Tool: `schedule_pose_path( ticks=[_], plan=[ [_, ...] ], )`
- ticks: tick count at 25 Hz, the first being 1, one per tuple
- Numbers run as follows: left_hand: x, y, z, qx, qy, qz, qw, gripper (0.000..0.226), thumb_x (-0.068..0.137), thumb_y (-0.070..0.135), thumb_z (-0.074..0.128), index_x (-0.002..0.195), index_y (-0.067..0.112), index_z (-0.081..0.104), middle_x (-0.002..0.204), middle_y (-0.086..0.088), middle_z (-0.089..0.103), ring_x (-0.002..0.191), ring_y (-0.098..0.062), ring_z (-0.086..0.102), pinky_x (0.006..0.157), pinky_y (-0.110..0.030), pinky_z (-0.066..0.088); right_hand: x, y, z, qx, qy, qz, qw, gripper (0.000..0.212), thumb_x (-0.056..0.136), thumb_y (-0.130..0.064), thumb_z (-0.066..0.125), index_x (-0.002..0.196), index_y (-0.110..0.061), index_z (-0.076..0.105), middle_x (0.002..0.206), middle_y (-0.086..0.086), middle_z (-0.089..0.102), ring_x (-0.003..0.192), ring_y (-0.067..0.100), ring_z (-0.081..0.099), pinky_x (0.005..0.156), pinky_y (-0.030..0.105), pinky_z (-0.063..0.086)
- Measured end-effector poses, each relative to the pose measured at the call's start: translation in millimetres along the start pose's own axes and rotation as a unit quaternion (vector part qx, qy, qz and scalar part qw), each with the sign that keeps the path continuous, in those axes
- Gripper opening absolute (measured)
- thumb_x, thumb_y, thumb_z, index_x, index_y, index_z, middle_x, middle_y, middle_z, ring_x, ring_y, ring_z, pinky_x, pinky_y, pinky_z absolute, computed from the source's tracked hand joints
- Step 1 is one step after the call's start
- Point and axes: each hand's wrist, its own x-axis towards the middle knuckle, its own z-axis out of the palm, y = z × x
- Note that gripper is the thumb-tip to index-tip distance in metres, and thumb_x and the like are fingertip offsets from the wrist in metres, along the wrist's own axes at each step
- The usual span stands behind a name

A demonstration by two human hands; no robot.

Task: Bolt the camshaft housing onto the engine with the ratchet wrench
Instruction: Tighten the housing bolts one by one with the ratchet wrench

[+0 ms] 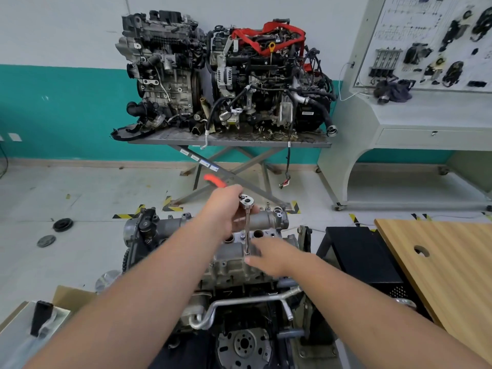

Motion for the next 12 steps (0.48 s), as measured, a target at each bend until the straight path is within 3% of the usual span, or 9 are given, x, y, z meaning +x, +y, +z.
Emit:
schedule_pose_path(
  ticks=[2, 3, 5, 7, 8, 10, 12],
  plan=[
    [4.3, 14.5, -4.4, 0.242, -0.034, 0.022, 0.97, 0.012, 0.099, 0.019, 0.044, 0.094, 0.011, 0.052, 0.059, 0.0, 0.066, 0.052, -0.013, 0.067, 0.074, -0.038, 0.055, 2.2, -3.8, 9.0, -0.101, -0.031, -0.012, 0.994, 0.053, 0.104, -0.052, 0.035, 0.133, -0.014, 0.055, 0.13, 0.014, 0.053, 0.124, 0.036, 0.049, 0.1, 0.046, 0.044],
    [5.6, 23.1, -5.0, 0.362, -0.057, 0.038, 0.93, 0.014, 0.099, 0.02, 0.046, 0.093, 0.01, 0.054, 0.061, 0.002, 0.067, 0.053, -0.013, 0.067, 0.07, -0.035, 0.051, 6.0, -6.3, 9.8, -0.124, -0.02, -0.007, 0.992, 0.054, 0.104, -0.052, 0.031, 0.123, -0.011, 0.06, 0.118, 0.014, 0.057, 0.112, 0.034, 0.054, 0.091, 0.044, 0.047],
    [4.7, 34.5, 3.8, 0.572, -0.077, 0.116, 0.808, 0.021, 0.1, 0.028, 0.05, 0.098, 0.009, 0.059, 0.071, 0.001, 0.07, 0.062, -0.017, 0.066, 0.061, -0.031, 0.049, 11.1, -16.0, 5.9, -0.138, -0.006, 0.01, 0.99, 0.053, 0.103, -0.054, 0.035, 0.097, -0.008, 0.061, 0.088, 0.008, 0.057, 0.088, 0.028, 0.057, 0.074, 0.038, 0.045],
    [1.7, 33.7, 17.1, 0.728, -0.059, 0.214, 0.649, 0.028, 0.099, 0.041, 0.051, 0.104, 0.016, 0.062, 0.077, 0.001, 0.064, 0.065, -0.015, 0.061, 0.053, -0.029, 0.044, 18.0, -15.5, 2.8, -0.137, 0.004, 0.012, 0.99, 0.044, 0.102, -0.052, 0.043, 0.088, -0.012, 0.055, 0.083, 0.005, 0.055, 0.088, 0.028, 0.06, 0.073, 0.036, 0.044],
    [0.8, 28.1, 20.7, 0.764, -0.051, 0.254, 0.591, 0.029, 0.099, 0.048, 0.05, 0.101, 0.022, 0.063, 0.076, 0.003, 0.06, 0.063, -0.014, 0.058, 0.051, -0.029, 0.04, 17.4, -14.4, 0.8, -0.137, 0.004, 0.007, 0.991, 0.039, 0.101, -0.05, 0.045, 0.088, -0.014, 0.053, 0.086, 0.006, 0.056, 0.092, 0.028, 0.061, 0.076, 0.036, 0.046],
    [-4.6, 9.4, 17.1, 0.774, -0.043, 0.373, 0.509, 0.032, 0.098, 0.053, 0.048, 0.084, 0.027, 0.06, 0.071, 0.009, 0.052, 0.062, -0.014, 0.054, 0.056, -0.028, 0.036, 12.0, -10.7, -4.0, -0.131, 0.017, -0.002, 0.991, 0.031, 0.1, -0.045, 0.049, 0.092, -0.015, 0.052, 0.099, 0.009, 0.063, 0.1, 0.029, 0.061, 0.085, 0.039, 0.048],
    [-3.8, -17.8, -0.1, 0.688, 0.013, 0.576, 0.441, 0.039, 0.095, 0.052, 0.052, 0.072, 0.022, 0.06, 0.071, 0.011, 0.05, 0.07, -0.016, 0.056, 0.064, -0.03, 0.034, 18.5, -23.9, 2.4, -0.127, 0.058, 0.005, 0.99, 0.028, 0.099, -0.039, 0.052, 0.103, -0.012, 0.057, 0.115, 0.011, 0.065, 0.103, 0.027, 0.059, 0.089, 0.041, 0.048]
  ],
)
